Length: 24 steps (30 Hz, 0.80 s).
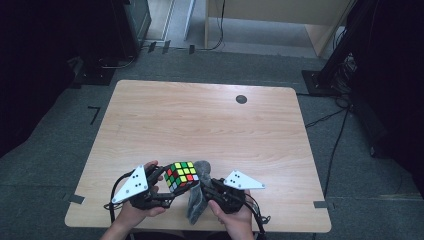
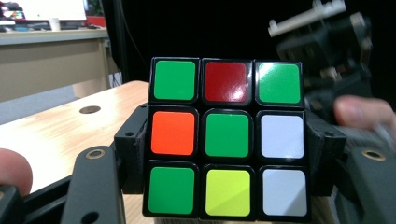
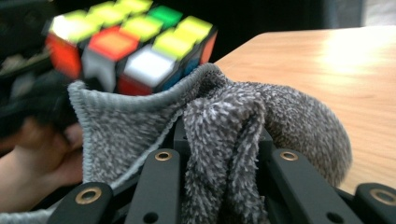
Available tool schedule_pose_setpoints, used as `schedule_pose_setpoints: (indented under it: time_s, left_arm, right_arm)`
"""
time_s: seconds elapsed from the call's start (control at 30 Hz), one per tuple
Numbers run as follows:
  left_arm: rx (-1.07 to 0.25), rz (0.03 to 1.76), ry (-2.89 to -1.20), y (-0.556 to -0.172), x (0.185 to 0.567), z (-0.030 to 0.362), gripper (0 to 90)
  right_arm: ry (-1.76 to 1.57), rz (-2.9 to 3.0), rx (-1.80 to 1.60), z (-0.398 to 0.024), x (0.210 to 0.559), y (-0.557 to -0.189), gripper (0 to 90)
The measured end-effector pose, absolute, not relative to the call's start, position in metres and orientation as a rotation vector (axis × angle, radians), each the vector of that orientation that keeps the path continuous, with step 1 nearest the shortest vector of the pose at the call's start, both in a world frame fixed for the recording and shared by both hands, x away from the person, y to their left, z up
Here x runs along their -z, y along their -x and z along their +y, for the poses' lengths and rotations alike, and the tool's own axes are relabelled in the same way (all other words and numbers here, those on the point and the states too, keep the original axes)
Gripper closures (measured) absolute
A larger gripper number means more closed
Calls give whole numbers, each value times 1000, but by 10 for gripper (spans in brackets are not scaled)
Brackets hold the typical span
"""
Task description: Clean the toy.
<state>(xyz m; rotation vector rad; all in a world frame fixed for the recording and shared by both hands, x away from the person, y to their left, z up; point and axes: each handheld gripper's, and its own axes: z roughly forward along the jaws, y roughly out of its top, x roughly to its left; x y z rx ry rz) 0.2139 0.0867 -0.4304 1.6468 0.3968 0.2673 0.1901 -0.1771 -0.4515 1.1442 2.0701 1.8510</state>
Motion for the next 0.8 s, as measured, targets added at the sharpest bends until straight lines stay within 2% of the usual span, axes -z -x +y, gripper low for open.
schedule_pose_setpoints:
  time_s: [0.2, 0.47, 0.67, 0.8]
  left_arm:
    - [-272, 383, -1666, -213, 432, 83, 342]
    - [-279, 382, -1665, -213, 431, 84, 342]
    - [-284, 382, -1674, -213, 432, 84, 342]
    - [-285, 385, -1680, -213, 432, 83, 342]
  right_arm:
    - [-1122, 1958, -1872, -186, 439, -188, 741]
    - [-1120, 2082, -1820, -175, 451, -189, 742]
    - [-1110, 1948, -1873, -191, 434, -187, 742]
    - [-1123, 1997, -1876, -185, 445, -188, 743]
